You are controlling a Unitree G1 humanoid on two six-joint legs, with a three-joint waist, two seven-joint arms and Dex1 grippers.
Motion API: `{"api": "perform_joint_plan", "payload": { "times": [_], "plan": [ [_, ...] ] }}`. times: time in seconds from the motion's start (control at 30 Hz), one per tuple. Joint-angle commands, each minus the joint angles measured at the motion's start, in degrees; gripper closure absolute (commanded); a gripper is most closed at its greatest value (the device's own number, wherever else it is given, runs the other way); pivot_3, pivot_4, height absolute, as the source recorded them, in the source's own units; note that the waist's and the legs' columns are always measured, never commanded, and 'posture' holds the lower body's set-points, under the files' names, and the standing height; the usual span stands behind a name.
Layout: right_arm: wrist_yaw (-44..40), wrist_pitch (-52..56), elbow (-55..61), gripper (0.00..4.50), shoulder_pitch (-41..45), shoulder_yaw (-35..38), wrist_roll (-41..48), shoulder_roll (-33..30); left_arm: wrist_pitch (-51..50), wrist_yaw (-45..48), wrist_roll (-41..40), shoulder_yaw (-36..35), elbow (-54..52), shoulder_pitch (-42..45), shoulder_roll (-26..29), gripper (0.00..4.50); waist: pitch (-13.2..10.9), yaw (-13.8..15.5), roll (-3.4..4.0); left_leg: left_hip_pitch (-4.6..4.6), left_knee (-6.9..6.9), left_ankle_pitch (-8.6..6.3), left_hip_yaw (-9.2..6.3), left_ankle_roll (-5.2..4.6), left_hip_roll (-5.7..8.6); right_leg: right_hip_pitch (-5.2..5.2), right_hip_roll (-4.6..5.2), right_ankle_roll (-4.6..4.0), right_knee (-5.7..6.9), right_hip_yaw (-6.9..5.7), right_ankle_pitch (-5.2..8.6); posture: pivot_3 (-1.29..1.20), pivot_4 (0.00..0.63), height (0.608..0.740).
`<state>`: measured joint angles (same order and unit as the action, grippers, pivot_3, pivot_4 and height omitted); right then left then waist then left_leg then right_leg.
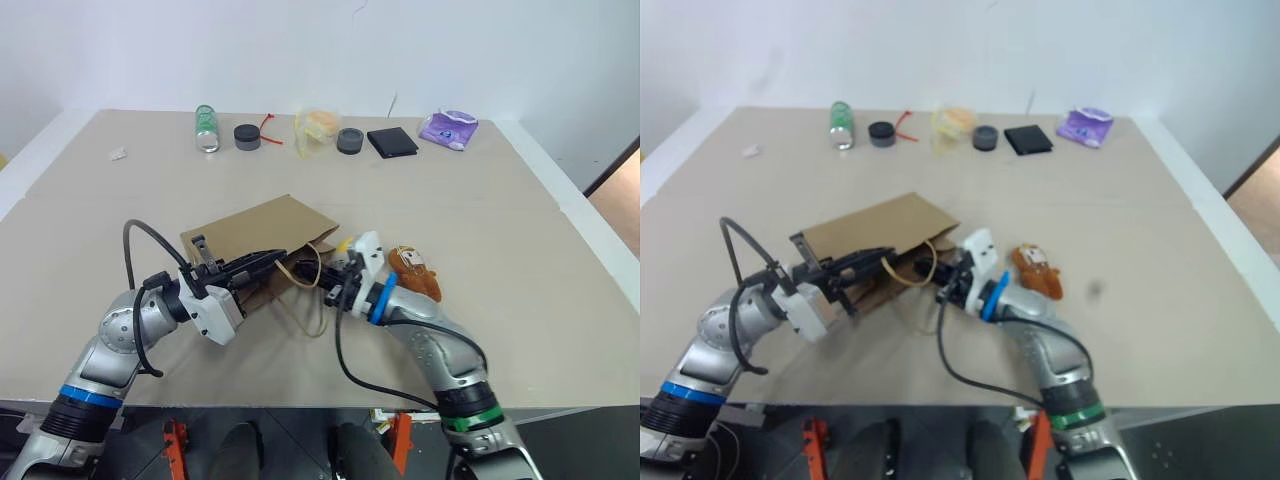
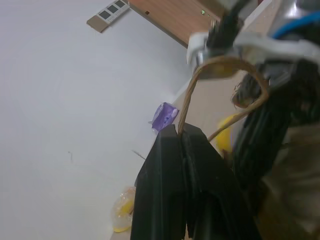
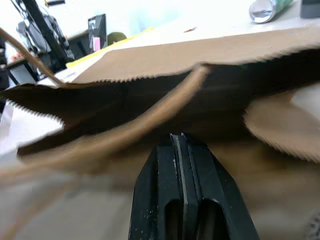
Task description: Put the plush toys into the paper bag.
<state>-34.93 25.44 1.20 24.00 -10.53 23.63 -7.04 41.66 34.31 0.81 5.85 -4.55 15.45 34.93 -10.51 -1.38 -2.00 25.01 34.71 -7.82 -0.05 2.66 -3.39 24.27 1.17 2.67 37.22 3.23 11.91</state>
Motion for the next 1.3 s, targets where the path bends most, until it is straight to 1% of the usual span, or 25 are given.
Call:
{"api": "perform_joint_plan", "payload": {
  "times": [0.03,0.1,0.2,0.37,0.43,0.7,0.8,1.07,1.23,1.3],
  "plan": [
    [5.49,-4.59,-7.86,4.44,4.60,0.96,-2.40,7.01,-0.93,-0.52,-0.93,-0.54,-3.02,-0.72,-0.57,4.50,0.00,-0.15,0.00,-0.01,0.00,0.00,0.00,0.00,-0.03,0.00,-0.03,-0.02,0.00,0.00,-0.01,0.00,0.150,0.740],
    [6.43,-5.14,-10.99,4.44,5.84,0.99,-3.20,9.09,-1.26,-0.64,-0.83,-0.60,-3.57,-1.07,-0.81,4.50,0.01,-0.20,0.00,-0.03,0.00,0.00,0.01,0.00,-0.13,0.03,-0.13,-0.16,0.00,-0.01,-0.13,0.00,0.150,0.740],
    [8.87,-5.51,-15.72,4.44,7.15,-2.66,-8.66,10.29,-2.01,-1.98,-0.71,-1.63,-4.90,-1.51,-1.76,4.50,0.02,-0.17,0.01,-0.04,-0.02,0.01,0.00,-0.01,-0.25,0.03,-0.23,-0.21,0.00,-0.04,-0.15,0.00,0.150,0.740],
    [9.47,-3.77,-16.44,4.44,6.34,-4.69,-12.26,9.55,-3.54,-4.70,-0.19,-4.88,-6.28,-1.09,-2.70,4.50,0.09,-0.15,-0.01,-0.04,-0.01,0.01,0.05,-0.01,-0.25,0.02,-0.20,-0.21,0.00,-0.01,-0.15,0.00,0.150,0.740],
    [9.90,-2.76,-17.00,4.44,5.83,-5.43,-14.13,8.39,-5.74,-6.88,-0.44,-7.31,-7.25,-0.13,-3.35,4.50,0.11,-0.13,-0.02,-0.05,-0.02,0.01,0.05,-0.01,-0.26,0.02,-0.21,-0.21,0.00,-0.02,-0.15,0.00,0.150,0.740],
    [11.17,0.87,-17.51,4.44,5.35,-4.85,-16.80,7.24,-11.49,-12.08,0.55,-13.23,-10.29,2.61,-4.22,4.50,0.49,0.08,-0.13,-0.08,-0.02,0.01,0.05,-0.01,-0.25,-0.05,-0.15,-0.21,-0.01,-0.05,-0.14,0.00,0.150,0.740],
    [11.11,1.80,-16.97,4.44,5.25,-4.78,-17.18,7.19,-13.39,-13.11,0.69,-14.28,-11.47,3.60,-4.24,4.50,0.56,0.10,-0.19,-0.07,-0.02,0.01,0.06,0.00,-0.25,-0.08,-0.13,-0.21,-0.01,-0.10,-0.14,0.00,0.150,0.740],
    [10.70,3.20,-16.64,4.44,5.46,-4.80,-17.90,7.42,-16.74,-14.47,1.15,-15.01,-14.14,5.05,-4.52,4.50,0.64,0.11,-0.26,-0.06,-0.03,-0.01,0.07,0.02,-0.24,-0.10,-0.04,-0.21,-0.04,-0.18,-0.14,0.00,0.150,0.740],
    [10.40,3.03,-15.97,4.44,5.40,-4.76,-17.78,7.42,-16.29,-14.71,2.07,-14.42,-14.06,3.53,-4.62,4.50,0.64,0.11,-0.26,-0.05,-0.04,-0.01,0.07,0.02,-0.24,-0.09,-0.04,-0.21,-0.06,-0.19,-0.14,0.00,0.150,0.740],
    [9.87,1.20,-15.20,4.44,5.19,-4.36,-17.34,7.42,-16.42,-14.70,2.14,-14.31,-13.85,3.45,-4.61,4.50,0.64,0.11,-0.26,-0.04,-0.04,-0.01,0.07,0.03,-0.24,-0.08,-0.04,-0.21,-0.07,-0.20,-0.14,0.00,0.150,0.740]
  ]
}}
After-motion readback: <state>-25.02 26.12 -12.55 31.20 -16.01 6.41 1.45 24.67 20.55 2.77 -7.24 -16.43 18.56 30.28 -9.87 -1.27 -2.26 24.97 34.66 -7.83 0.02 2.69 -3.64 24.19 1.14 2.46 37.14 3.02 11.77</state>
